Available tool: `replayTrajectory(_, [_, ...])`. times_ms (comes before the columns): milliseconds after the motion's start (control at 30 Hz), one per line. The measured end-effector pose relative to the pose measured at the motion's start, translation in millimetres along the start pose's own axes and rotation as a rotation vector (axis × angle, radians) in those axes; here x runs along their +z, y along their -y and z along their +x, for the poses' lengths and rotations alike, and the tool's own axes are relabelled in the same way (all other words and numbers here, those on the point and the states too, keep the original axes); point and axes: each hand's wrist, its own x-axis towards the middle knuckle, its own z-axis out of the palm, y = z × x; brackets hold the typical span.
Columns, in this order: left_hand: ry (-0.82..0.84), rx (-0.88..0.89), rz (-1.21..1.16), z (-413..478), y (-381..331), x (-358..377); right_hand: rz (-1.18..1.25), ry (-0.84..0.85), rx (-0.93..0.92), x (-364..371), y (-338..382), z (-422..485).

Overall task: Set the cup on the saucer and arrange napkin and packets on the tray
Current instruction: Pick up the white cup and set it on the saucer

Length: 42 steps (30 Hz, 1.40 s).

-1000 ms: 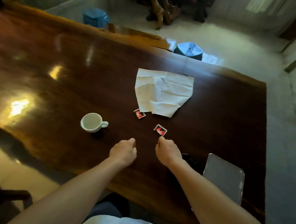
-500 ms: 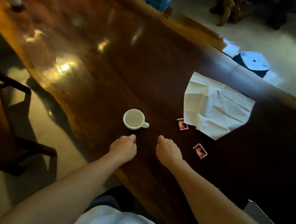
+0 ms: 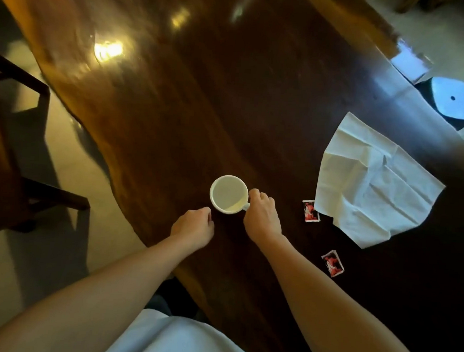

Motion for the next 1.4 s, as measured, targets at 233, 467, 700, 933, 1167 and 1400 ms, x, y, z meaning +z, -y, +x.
replayTrajectory(233, [0.010, -0.047, -0.053, 20, 1, 0, 0.118, 0.080, 0.057, 1, 2, 26])
replayTrajectory(467, [-0.035, -0.072, -0.086, 38, 0, -9, 0.313, 0.177, 0.167, 21, 2, 20])
replayTrajectory(700, [-0.052, -0.043, -0.025, 50, 0, -10, 0.701, 0.146, 0.382, 48, 15, 7])
replayTrajectory(933, [-0.055, 0.048, -0.123, 48, 2, 3, 0.979, 0.178, 0.498, 52, 24, 1])
replayTrajectory(1167, [-0.079, 0.098, -0.208, 41, -5, 9, 1.058, 0.125, 0.518, 46, 20, -15])
replayTrajectory(1400, [-0.079, 0.172, -0.197, 27, -28, 14, 1.150, 0.042, 0.580, 31, 6, -33])
